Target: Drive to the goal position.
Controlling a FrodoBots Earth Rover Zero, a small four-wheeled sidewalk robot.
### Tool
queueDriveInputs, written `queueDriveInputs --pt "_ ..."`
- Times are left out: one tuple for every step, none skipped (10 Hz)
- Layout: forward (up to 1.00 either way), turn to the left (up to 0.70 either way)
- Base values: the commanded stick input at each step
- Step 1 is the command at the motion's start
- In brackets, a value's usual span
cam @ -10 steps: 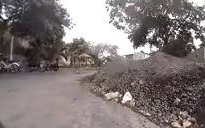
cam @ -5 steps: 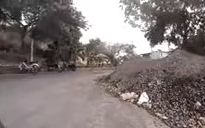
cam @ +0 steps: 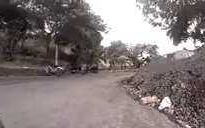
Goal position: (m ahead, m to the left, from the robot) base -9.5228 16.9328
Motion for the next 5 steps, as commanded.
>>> queueDriveInputs --pt "0.0 0.45" --pt "0.0 0.45" --pt "0.0 0.45" --pt "0.0 0.45" --pt "0.16 0.35"
